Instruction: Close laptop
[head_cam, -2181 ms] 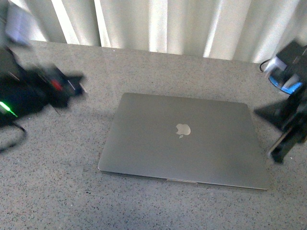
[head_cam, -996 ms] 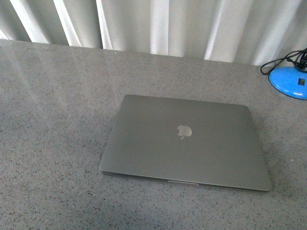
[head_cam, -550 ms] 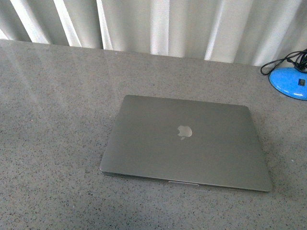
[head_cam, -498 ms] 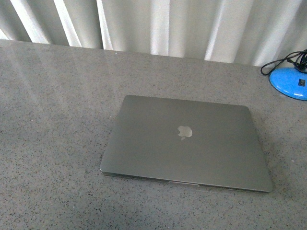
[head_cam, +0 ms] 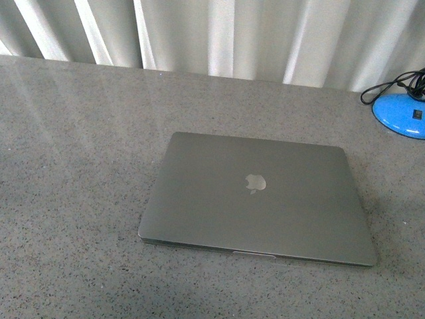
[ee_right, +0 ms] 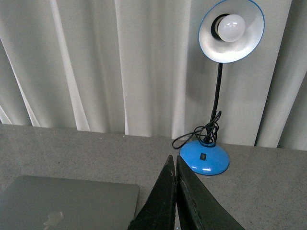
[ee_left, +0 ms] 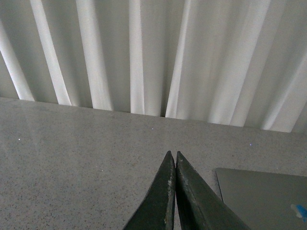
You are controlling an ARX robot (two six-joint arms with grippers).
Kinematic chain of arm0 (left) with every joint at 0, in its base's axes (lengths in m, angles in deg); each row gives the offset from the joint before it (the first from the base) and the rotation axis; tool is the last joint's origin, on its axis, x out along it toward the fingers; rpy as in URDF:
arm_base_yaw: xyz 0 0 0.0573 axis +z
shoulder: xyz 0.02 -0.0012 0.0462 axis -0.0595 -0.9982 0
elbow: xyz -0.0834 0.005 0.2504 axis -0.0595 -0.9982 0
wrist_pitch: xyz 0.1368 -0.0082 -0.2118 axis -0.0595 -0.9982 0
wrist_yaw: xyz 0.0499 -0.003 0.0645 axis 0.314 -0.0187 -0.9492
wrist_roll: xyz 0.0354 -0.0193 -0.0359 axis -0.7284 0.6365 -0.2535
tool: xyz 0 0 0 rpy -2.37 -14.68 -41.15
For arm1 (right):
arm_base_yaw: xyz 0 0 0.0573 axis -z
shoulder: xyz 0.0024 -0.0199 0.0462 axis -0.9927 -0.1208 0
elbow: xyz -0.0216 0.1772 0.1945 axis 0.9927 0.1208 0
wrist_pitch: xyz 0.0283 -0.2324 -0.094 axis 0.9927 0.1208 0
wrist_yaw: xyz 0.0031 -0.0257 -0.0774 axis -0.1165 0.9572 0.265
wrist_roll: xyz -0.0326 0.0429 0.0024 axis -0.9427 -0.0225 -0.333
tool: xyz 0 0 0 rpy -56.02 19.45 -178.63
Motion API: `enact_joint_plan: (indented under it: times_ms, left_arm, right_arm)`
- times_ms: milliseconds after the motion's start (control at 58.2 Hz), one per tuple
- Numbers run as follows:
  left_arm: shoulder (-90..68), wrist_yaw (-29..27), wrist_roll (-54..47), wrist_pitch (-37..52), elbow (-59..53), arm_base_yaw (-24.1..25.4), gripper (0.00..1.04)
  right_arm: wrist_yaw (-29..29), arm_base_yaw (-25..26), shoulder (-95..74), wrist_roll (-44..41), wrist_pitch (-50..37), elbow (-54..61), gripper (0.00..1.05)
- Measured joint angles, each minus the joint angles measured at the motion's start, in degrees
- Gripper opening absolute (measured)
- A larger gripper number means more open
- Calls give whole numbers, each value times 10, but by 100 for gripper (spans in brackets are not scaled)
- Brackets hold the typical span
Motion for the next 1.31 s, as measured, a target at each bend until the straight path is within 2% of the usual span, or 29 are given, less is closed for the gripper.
enact_joint_plan:
  times_ms: [258, 343, 378, 429, 687, 721, 773, 1185, 1219, 1254, 1305]
  left_arm:
    - [36, 0, 0, -37, 0, 0, 4]
    - [97, 1, 0, -118, 0, 0, 4]
    - [118, 0, 0, -131, 0, 0, 4]
    - [130, 0, 0, -133, 0, 0, 4]
    - [132, 0, 0, -136, 0, 0, 4]
    - [132, 0, 0, -136, 0, 0, 9]
    - [132, 0, 0, -136, 0, 0, 17]
    - [132, 0, 0, -136, 0, 0, 94]
    - [132, 0, 0, -136, 0, 0, 99]
    - [132, 0, -1, -136, 0, 0, 99]
    - [132, 0, -1, -136, 0, 0, 97]
  right_arm:
    - [0, 0, 37, 1, 37, 0, 1]
    - [0, 0, 57, 1, 58, 0, 1]
    - [0, 0, 88, 1, 103, 0, 1]
    - [0, 0, 120, 1, 139, 0, 1]
    - [0, 0, 140, 1, 144, 0, 1]
    - [0, 0, 140, 1, 144, 0, 1]
    - [0, 0, 140, 1, 144, 0, 7]
    - [0, 0, 140, 1, 144, 0, 83]
    - [0, 0, 140, 1, 144, 0, 88]
    - [0, 0, 140, 1, 144, 0, 95]
    - [0, 0, 140, 1, 144, 0, 96]
